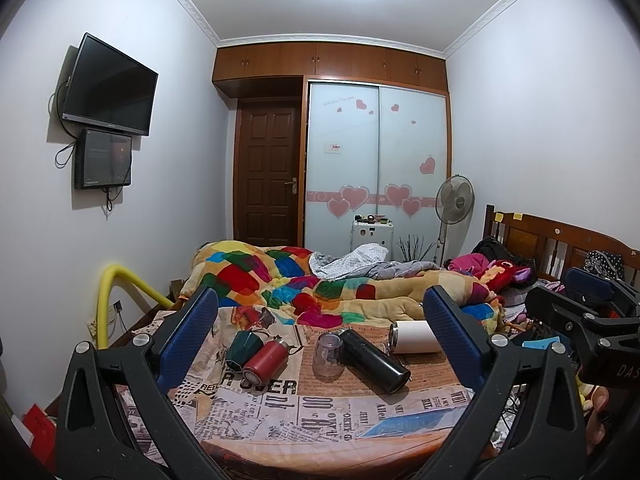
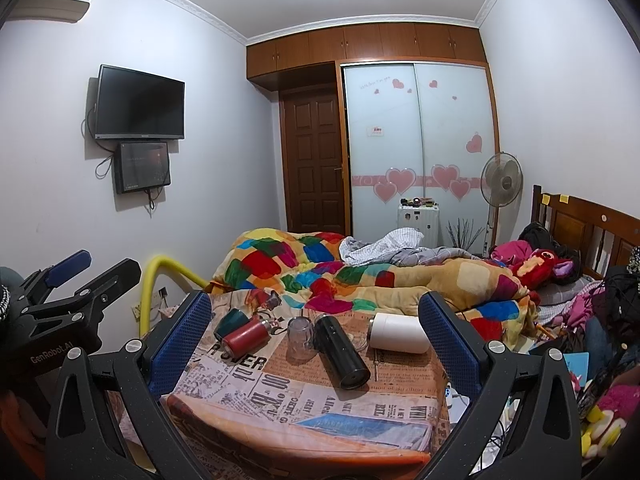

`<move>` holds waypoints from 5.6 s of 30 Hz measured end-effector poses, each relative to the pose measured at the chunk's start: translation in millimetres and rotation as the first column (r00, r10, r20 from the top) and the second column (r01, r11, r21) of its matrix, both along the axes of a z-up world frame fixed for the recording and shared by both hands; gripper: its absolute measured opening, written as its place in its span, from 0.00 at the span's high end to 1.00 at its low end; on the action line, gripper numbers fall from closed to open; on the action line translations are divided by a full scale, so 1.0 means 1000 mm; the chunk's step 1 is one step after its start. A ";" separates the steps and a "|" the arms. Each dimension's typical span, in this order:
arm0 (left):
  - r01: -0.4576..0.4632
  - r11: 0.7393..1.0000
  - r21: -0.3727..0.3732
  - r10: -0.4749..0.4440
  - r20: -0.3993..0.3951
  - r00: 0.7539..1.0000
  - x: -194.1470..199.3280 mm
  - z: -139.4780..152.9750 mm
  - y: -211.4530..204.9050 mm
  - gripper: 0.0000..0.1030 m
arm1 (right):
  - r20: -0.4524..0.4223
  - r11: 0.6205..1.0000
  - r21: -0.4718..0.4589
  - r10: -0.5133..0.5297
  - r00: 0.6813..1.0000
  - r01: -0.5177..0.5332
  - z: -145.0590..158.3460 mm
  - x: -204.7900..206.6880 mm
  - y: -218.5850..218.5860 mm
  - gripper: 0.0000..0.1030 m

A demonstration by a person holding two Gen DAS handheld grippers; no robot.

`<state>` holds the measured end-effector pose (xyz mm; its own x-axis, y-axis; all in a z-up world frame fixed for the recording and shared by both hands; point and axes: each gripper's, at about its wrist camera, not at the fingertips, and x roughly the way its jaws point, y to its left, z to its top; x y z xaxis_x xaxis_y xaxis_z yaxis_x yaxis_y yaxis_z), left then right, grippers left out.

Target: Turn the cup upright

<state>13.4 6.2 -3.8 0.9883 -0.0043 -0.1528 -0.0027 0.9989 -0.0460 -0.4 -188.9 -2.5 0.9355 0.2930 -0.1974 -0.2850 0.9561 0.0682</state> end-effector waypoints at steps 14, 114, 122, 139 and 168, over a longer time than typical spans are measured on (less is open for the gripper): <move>-0.002 1.000 0.001 0.002 -0.001 1.000 0.000 -0.004 -0.001 0.00 | -0.006 1.000 0.000 0.002 1.000 -0.002 -0.007 0.000 0.000 0.00; -0.084 0.996 0.012 0.083 -0.286 0.955 0.107 -0.094 0.027 0.00 | -0.629 0.881 -0.255 0.162 0.761 -0.398 -0.105 0.207 0.041 0.40; -0.107 0.994 0.014 0.107 -0.287 0.952 0.101 -0.096 0.032 0.00 | -0.657 0.841 -0.227 0.239 0.715 -0.491 -0.123 0.194 0.074 0.40; -0.142 0.990 -0.011 0.127 -0.393 0.911 0.126 -0.135 0.057 0.00 | -0.793 0.774 -0.218 0.215 0.570 -0.595 -0.223 0.196 0.125 0.40; -0.128 0.977 -0.173 -0.013 -0.638 0.770 0.181 -0.204 0.061 0.01 | -0.762 0.776 -0.230 0.231 0.605 -0.587 -0.204 0.181 0.089 0.40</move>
<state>194.3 67.3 -207.6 0.6660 -0.0495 -0.7443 -0.1583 0.9657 -0.2059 180.4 -99.9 -206.8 0.2876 0.3275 -0.9000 -0.6964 0.7166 0.0383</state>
